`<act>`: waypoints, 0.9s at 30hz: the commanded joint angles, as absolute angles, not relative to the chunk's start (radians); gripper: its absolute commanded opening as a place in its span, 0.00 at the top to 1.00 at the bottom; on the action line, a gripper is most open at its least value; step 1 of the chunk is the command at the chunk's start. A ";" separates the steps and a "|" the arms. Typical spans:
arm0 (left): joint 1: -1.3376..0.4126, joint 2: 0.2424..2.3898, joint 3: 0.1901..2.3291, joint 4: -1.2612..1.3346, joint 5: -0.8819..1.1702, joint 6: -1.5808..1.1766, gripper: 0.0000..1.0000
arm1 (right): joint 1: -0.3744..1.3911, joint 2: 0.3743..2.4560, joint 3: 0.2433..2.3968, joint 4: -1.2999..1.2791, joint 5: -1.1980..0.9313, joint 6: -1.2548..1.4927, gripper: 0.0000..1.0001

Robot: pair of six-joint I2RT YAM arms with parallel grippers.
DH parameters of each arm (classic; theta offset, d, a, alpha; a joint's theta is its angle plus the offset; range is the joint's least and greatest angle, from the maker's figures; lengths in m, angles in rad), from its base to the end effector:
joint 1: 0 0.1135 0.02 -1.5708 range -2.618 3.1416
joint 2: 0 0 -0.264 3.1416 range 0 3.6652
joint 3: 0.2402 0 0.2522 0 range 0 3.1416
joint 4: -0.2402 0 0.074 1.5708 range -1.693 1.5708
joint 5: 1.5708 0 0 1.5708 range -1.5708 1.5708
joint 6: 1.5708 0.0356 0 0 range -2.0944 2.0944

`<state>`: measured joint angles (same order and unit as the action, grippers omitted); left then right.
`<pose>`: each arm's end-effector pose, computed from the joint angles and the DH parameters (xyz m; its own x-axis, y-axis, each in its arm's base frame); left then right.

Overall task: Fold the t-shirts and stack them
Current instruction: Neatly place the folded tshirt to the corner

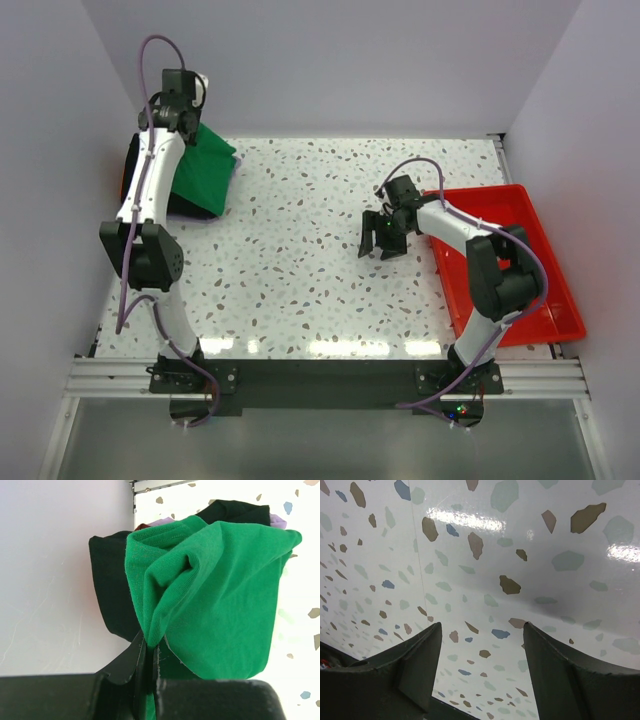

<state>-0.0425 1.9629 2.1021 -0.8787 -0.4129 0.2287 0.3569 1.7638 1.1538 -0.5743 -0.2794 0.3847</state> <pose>0.4341 -0.0042 0.3790 -0.7141 0.2382 -0.6583 -0.0979 0.8971 0.4309 0.3213 0.1303 0.1812 -0.9670 0.0244 -0.2535 -0.0759 0.9226 0.3782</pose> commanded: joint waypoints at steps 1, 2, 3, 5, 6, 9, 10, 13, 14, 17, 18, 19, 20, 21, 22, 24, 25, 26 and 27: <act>-0.014 1.925 2.148 -0.799 -0.408 0.253 1.00 | 0.354 1.718 1.164 -0.578 -0.282 0.387 0.30; -0.012 1.928 2.148 -0.793 -0.408 0.256 1.00 | 0.354 1.718 1.164 -0.580 -0.284 0.388 0.30; -0.008 1.936 2.148 -0.789 -0.411 0.261 1.00 | 0.353 1.717 1.164 -0.580 -0.284 0.390 0.30; 0.000 1.945 2.148 -0.772 -0.417 0.262 1.00 | 0.353 1.715 1.163 -0.580 -0.284 0.390 0.31; 0.000 1.951 2.149 -0.764 -0.416 0.265 1.00 | 0.353 1.715 1.164 -0.581 -0.284 0.390 0.31; 0.038 1.963 2.151 -0.753 -0.413 0.270 1.00 | 0.353 1.715 1.164 -0.584 -0.281 0.390 0.31; 0.043 1.968 2.149 -0.753 -0.411 0.270 1.00 | 0.354 1.713 1.163 -0.586 -0.282 0.391 0.31; 0.060 1.988 2.146 -0.750 -0.410 0.270 1.00 | 0.354 1.717 1.170 -0.594 -0.281 0.390 0.31; 0.063 1.994 2.148 -0.747 -0.413 0.267 1.00 | 0.353 1.718 1.172 -0.597 -0.279 0.388 0.31; 0.081 2.020 2.148 -0.729 -0.437 0.268 1.00 | 0.354 1.717 1.183 -0.607 -0.279 0.388 0.30; 0.092 2.034 2.146 -0.713 -0.451 0.270 0.94 | 0.354 1.712 1.183 -0.609 -0.281 0.388 0.30; 0.097 2.043 2.151 -0.712 -0.451 0.261 0.81 | 0.354 1.707 1.187 -0.612 -0.282 0.387 0.30; 0.104 2.058 2.155 -0.704 -0.466 0.252 0.31 | 0.353 1.698 1.190 -0.615 -0.284 0.388 0.29; 0.104 2.065 2.158 -0.698 -0.483 0.244 0.06 | 0.354 1.698 1.190 -0.615 -0.284 0.388 0.29; 0.104 2.072 2.163 -0.698 -0.500 0.235 0.00 | 0.354 1.689 1.192 -0.620 -0.282 0.390 0.29; 0.104 2.077 2.175 -0.689 -0.537 0.216 0.00 | 0.354 1.677 1.195 -0.621 -0.284 0.391 0.28; 0.106 2.075 2.177 -0.686 -0.538 0.215 0.00 | 0.353 1.669 1.193 -0.623 -0.281 0.393 0.28; 0.106 2.071 2.177 -0.681 -0.540 0.198 0.00 | 0.354 1.652 1.193 -0.621 -0.279 0.394 0.28; 0.104 2.054 2.172 -0.670 -0.546 0.186 0.00 | 0.356 1.646 1.192 -0.620 -0.278 0.396 0.28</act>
